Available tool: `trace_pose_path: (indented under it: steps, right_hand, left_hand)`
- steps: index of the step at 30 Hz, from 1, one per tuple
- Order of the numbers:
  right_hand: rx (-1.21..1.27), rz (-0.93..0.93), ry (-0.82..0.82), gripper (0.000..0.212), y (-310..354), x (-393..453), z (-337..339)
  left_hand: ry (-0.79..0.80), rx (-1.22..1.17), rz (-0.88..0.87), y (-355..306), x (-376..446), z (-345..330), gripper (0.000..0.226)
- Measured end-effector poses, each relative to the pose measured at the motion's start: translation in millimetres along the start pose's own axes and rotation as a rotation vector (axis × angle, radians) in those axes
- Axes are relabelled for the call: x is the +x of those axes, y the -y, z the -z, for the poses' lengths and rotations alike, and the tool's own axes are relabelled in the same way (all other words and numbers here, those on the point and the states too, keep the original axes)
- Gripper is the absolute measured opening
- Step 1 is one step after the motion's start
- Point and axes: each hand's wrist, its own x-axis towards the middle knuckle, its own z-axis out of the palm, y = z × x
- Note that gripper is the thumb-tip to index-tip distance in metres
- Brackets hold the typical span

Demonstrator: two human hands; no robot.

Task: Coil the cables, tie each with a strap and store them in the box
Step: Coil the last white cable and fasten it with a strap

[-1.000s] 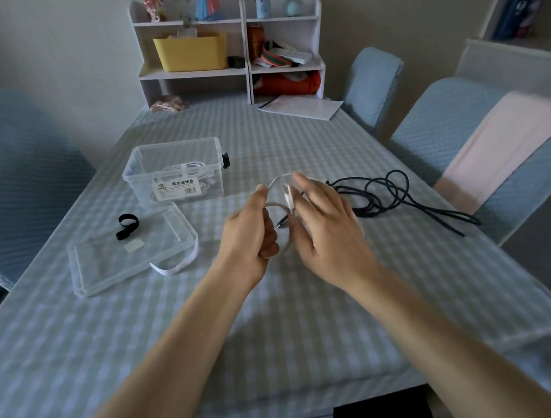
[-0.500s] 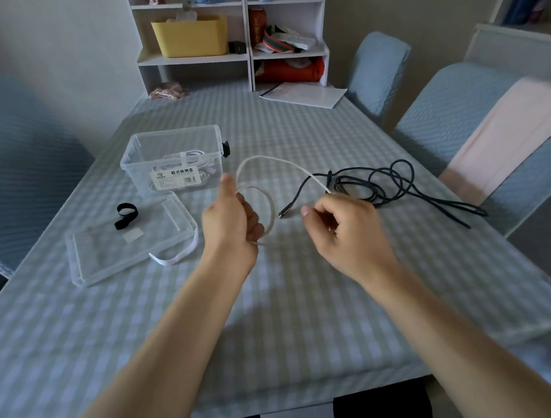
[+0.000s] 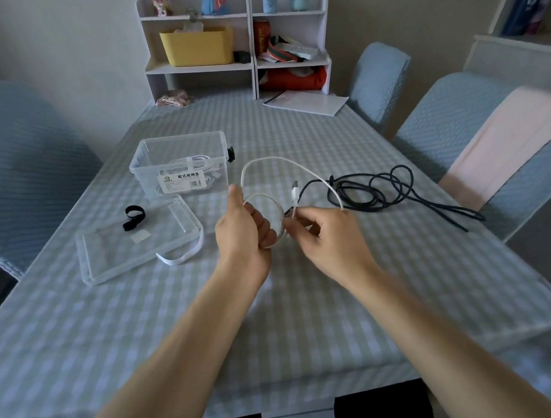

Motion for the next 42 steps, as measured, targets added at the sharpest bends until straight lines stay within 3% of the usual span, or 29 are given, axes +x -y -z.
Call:
trace_pose_path:
  steps: [4,9,14,20,27,32,34,38,42]
  right_hand:
    - [-0.078,-0.016,-0.049,0.032,1,2,-3]
    - [-0.295,0.086,-0.167,0.021,-4,4,-2]
    - [-0.422,0.298,-0.293,0.015,-5,6,-3]
    - [-0.516,0.394,-0.258,0.029,-7,9,-3]
    - [-0.146,0.164,-0.06,0.025,-1,7,3]
    - [-0.101,0.086,-0.125,0.011,8,5,6]
    - [-0.08,0.041,-0.144,0.015,9,5,5]
    - [-0.014,-0.025,-0.188,0.043,15,6,5]
    - [0.078,-0.081,-0.171,0.034,19,5,5]
  left_hand:
    - [0.058,0.133,-0.005,3,-7,-5,0.05]
    - [0.089,0.302,0.004,4,-11,-7,0.05]
    - [0.086,0.297,0.032,1,-12,-4,0.041]
    - [0.094,0.295,0.046,-2,-13,-2,0.034]
    - [0.15,0.35,0.077,-5,-15,0,0.04]
    - [0.212,0.386,0.024,-4,-14,-2,0.055]
    - [0.243,0.418,-0.021,-3,-14,-2,0.052]
    - [0.269,0.454,-0.072,-3,-12,-4,0.044]
    - [0.259,0.419,-0.055,-5,-11,-4,0.049]
